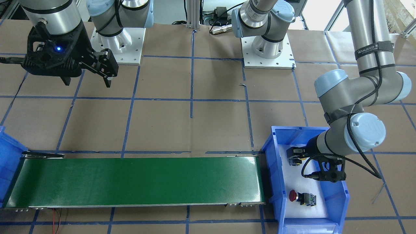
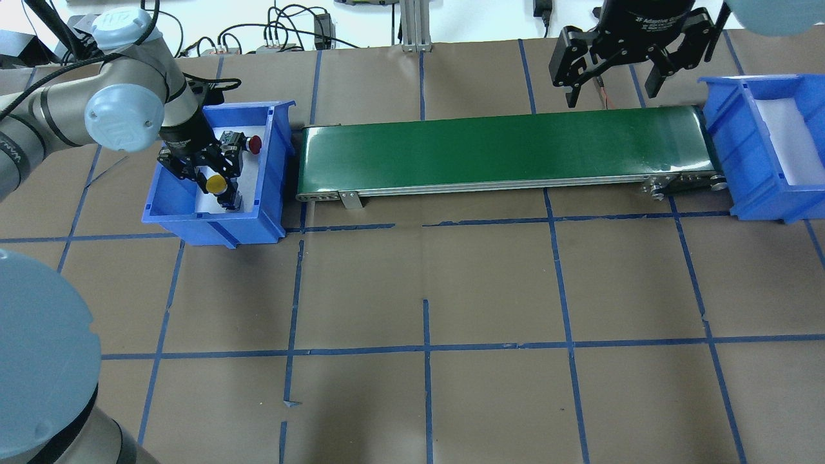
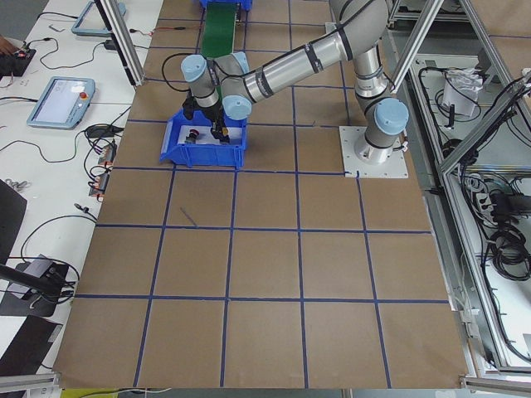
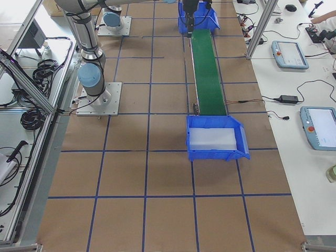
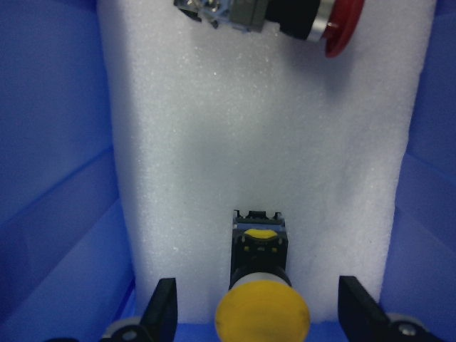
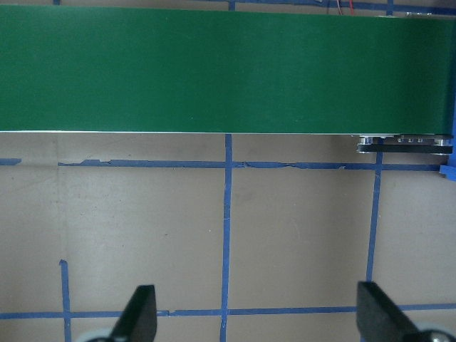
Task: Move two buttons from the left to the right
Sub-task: 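Lower the left gripper and grasp the yellow-capped button, then lift the yellow button and carry it onto the near end of the conveyor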
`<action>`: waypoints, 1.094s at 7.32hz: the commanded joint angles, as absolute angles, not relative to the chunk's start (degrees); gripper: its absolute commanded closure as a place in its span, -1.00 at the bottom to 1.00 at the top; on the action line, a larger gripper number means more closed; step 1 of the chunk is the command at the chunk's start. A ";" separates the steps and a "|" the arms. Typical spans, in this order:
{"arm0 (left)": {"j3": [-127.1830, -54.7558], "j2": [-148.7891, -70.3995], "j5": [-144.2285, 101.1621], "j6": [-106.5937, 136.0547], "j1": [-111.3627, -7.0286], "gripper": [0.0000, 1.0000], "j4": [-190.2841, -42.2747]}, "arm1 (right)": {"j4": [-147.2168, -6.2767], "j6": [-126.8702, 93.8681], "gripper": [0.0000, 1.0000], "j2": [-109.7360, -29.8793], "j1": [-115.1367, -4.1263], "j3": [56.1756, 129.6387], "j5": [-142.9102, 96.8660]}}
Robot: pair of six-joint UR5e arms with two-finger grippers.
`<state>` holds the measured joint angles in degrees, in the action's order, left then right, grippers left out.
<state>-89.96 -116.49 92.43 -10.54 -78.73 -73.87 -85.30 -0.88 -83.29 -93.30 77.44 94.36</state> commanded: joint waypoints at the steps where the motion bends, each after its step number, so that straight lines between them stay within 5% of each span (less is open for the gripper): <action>1: -88.60 -115.67 92.46 -10.72 -78.84 0.44 -76.18 | -84.82 -0.97 -1.00 -82.00 -94.04 77.86 94.31; 5: -79.73 -107.60 91.59 -9.32 -82.50 0.43 -88.14 | -85.86 -0.89 -1.00 -84.38 -92.91 81.74 94.31; 8: -79.98 -108.53 91.41 6.19 -92.86 0.43 -81.27 | -90.53 -0.70 -1.00 -85.95 -92.38 82.26 94.31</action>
